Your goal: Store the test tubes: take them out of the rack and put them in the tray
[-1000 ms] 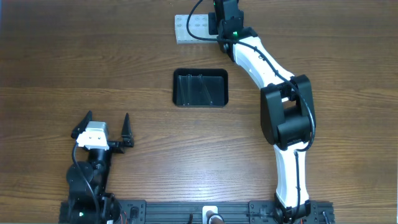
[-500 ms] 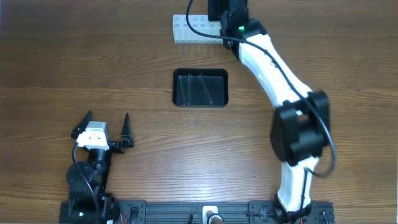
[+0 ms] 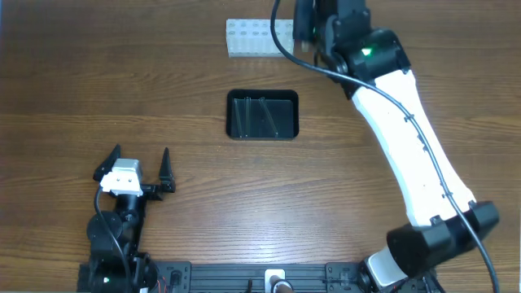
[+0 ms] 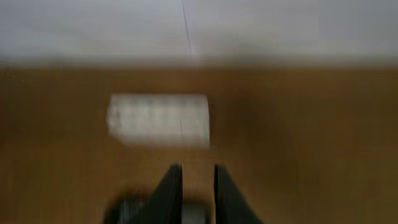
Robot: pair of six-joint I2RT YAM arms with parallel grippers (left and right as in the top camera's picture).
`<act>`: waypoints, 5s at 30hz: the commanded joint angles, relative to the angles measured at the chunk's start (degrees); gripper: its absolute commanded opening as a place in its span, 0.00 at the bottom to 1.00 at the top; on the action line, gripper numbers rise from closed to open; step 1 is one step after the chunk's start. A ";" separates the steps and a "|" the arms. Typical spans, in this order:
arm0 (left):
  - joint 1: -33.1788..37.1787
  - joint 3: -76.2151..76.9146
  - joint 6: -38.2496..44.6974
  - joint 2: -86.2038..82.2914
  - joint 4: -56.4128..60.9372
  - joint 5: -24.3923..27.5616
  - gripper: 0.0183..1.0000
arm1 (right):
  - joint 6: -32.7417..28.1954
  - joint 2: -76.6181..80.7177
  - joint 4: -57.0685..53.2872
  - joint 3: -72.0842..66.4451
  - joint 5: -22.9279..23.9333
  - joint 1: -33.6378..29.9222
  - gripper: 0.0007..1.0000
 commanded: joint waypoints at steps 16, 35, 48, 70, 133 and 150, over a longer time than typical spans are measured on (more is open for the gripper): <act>0.31 -0.28 -0.79 -0.50 -0.20 0.57 1.00 | 4.68 16.50 0.13 -7.93 -14.16 0.90 0.04; 0.31 -0.28 -0.79 -0.50 -0.20 0.57 1.00 | 5.29 22.18 0.81 -7.98 -12.59 2.08 0.06; 0.31 -0.28 -0.79 -0.50 -0.22 0.57 1.00 | 6.16 22.23 0.26 -9.22 -11.58 2.29 0.09; 0.28 -0.28 -0.79 -0.50 -0.20 0.57 1.00 | 6.14 22.23 1.73 -11.52 -11.54 2.29 0.25; 0.31 -0.28 -0.79 -0.50 -0.20 0.57 1.00 | -16.46 -98.49 50.07 -104.32 -1.18 -18.73 0.99; 0.31 -0.28 -0.79 -0.50 -0.20 0.57 1.00 | -17.09 -99.78 43.89 -104.32 3.08 -18.73 0.99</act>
